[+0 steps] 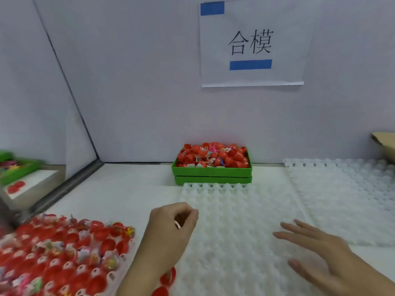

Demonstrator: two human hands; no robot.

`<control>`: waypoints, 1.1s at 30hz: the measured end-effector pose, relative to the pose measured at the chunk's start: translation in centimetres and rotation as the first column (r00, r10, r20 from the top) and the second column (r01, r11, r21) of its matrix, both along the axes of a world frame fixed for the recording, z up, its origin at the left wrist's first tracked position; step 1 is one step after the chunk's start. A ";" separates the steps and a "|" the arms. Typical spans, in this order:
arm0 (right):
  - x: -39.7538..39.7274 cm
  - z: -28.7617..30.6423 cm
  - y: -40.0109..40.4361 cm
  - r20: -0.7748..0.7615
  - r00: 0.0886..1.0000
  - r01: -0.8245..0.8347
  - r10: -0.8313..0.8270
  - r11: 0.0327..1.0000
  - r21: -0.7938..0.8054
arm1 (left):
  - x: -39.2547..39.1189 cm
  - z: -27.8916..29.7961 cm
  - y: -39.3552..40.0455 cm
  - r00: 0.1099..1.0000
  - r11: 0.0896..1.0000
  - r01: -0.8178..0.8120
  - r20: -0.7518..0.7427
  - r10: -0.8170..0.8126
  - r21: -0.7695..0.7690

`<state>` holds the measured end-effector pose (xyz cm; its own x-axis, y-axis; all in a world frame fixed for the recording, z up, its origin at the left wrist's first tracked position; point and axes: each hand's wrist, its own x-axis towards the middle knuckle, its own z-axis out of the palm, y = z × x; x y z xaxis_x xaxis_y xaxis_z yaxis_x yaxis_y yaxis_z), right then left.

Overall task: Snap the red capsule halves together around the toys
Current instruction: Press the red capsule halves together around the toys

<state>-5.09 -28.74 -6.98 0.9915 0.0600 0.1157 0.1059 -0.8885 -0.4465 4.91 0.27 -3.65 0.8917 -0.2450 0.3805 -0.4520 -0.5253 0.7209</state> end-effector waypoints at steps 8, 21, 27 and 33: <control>-0.6 -1.5 -2.8 0.169 0.984 0.059 -0.060 0.998 0.009 | 0.5 0.0 3.4 0.953 0.931 0.146 -0.299 -0.042 0.336; 0.5 2.0 9.9 0.160 0.940 -0.300 0.301 0.954 -0.033 | 1.2 -1.2 2.6 0.973 0.940 0.078 -0.233 0.001 0.332; 2.9 1.3 15.3 0.068 0.920 -0.388 0.386 0.922 0.017 | 1.8 -1.2 3.3 0.991 0.980 -0.050 -0.109 0.072 0.190; 3.8 1.4 16.5 0.093 0.928 -0.361 0.359 0.933 -0.002 | 2.2 -1.4 3.8 0.990 0.984 -0.113 -0.065 0.123 0.141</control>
